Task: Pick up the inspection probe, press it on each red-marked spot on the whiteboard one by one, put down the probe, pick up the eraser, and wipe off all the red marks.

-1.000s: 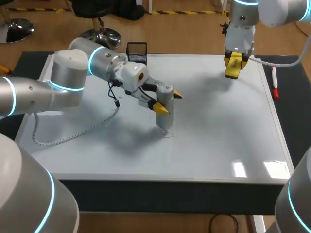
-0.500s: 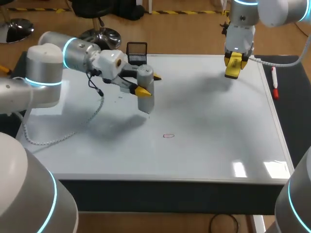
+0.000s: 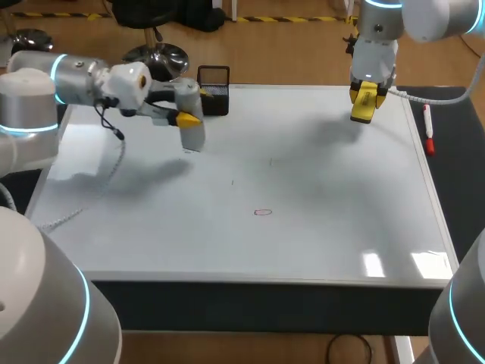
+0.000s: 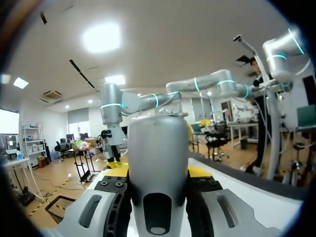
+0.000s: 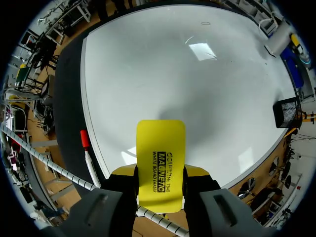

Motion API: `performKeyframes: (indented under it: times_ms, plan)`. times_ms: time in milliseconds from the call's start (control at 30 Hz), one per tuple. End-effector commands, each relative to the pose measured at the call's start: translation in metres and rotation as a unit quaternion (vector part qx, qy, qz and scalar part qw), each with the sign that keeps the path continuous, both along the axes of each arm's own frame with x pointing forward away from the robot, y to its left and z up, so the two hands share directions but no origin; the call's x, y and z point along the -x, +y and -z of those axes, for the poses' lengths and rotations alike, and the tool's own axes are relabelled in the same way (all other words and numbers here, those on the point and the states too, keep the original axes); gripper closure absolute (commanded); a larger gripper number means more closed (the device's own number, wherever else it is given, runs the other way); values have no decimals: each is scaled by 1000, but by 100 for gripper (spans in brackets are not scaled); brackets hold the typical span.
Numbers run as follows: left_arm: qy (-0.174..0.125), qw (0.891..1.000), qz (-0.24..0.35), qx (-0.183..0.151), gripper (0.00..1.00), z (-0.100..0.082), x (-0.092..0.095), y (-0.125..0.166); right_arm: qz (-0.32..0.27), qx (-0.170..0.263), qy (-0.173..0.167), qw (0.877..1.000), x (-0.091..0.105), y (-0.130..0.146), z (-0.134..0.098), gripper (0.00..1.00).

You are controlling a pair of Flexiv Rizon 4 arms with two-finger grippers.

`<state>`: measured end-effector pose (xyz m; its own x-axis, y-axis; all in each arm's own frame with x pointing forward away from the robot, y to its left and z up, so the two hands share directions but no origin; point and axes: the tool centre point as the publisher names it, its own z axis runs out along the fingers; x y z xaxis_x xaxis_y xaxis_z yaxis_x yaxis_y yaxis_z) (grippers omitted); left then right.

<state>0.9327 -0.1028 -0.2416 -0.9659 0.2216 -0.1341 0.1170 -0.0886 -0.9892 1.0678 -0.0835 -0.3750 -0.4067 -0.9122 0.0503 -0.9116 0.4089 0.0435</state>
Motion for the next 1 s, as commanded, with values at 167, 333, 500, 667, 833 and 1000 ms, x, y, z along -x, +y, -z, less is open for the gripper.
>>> performKeyframes:
  times_ms: [167,333,500,667,833,1000]
  plan:
    - [-2,1000,-26,14,100,-3,-11,32,-1,2,0,1000,0,-1,-1,100]
    - [-2,999,-40,16,100,-3,-19,42,-1,2,0,1000,0,-1,-1,100]
    - [-5,999,-44,17,100,-4,-21,45,-1,2,0,1000,0,-1,-1,100]
    - [-6,999,-43,19,100,-5,-22,47,-1,2,0,1000,0,-1,-1,100]
    - [-6,999,-43,19,100,-5,-22,47,-1,2,0,1000,0,-1,-1,100]
    - [-6,999,-43,19,100,-5,-22,47,-1,2,0,1000,0,-1,-1,100]
